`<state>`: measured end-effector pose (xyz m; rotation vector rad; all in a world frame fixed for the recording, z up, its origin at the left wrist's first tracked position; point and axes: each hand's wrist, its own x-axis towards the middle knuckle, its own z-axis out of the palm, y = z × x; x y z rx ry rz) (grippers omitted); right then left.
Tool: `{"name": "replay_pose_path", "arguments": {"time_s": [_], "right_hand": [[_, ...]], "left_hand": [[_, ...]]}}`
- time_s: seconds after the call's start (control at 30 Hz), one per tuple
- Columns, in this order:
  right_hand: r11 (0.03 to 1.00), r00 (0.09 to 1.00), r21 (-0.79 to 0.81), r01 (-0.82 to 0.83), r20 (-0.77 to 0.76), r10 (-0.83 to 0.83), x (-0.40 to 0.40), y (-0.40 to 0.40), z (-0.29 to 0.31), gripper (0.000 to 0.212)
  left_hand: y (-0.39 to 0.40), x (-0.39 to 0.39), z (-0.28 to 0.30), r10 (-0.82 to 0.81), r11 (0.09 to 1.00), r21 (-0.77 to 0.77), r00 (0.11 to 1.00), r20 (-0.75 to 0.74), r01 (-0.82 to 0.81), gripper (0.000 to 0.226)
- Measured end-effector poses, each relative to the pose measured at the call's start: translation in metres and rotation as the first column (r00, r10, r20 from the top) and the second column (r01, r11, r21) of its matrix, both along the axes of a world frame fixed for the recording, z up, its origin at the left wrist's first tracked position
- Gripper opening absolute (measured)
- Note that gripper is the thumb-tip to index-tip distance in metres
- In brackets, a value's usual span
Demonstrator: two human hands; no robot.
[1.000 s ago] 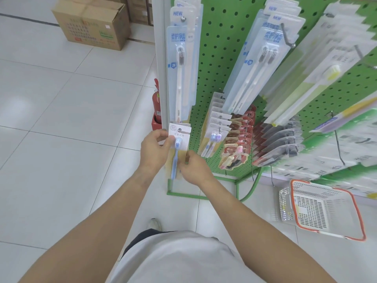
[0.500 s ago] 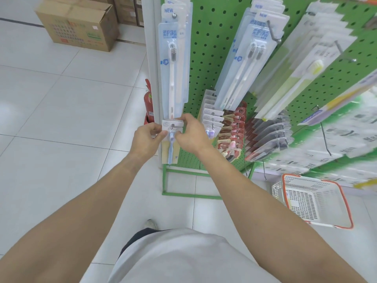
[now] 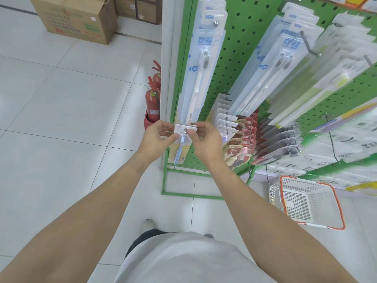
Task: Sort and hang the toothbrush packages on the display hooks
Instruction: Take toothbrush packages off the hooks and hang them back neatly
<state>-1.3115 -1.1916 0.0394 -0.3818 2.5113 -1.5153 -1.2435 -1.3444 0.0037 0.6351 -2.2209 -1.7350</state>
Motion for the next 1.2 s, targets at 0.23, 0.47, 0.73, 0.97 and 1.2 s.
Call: {"name": "replay_pose_path", "arguments": {"time_s": [0.23, 0.47, 0.73, 0.97, 1.2], "right_hand": [[0.994, 0.993, 0.060, 0.093, -0.083, -0.088, 0.018, -0.003, -0.013, 0.033], [0.974, 0.974, 0.078, 0.215, -0.089, -0.208, 0.031, -0.014, -0.020, 0.026], [0.963, 0.967, 0.084, 0.255, -0.034, -0.253, 0.034, -0.014, -0.019, 0.034], [0.952, 0.958, 0.114, 0.285, -0.044, -0.282, 0.031, -0.015, -0.015, 0.029], [0.952, 0.957, 0.101, 0.290, -0.033, -0.288, 0.029, -0.016, -0.016, 0.030]], "left_hand": [[-0.030, 0.001, 0.000, -0.200, 0.960, -0.188, 0.978, 0.065, 0.209, 0.034], [-0.045, -0.033, 0.012, -0.036, 0.982, -0.186, 0.999, 0.000, 0.036, 0.023], [-0.035, -0.073, 0.027, -0.191, 0.948, -0.239, 0.977, 0.098, 0.210, 0.014], [-0.038, -0.068, 0.028, -0.118, 0.966, -0.220, 0.988, 0.098, 0.138, 0.011], [-0.043, -0.053, 0.031, -0.103, 0.957, -0.266, 0.994, 0.047, 0.111, 0.009]]}}
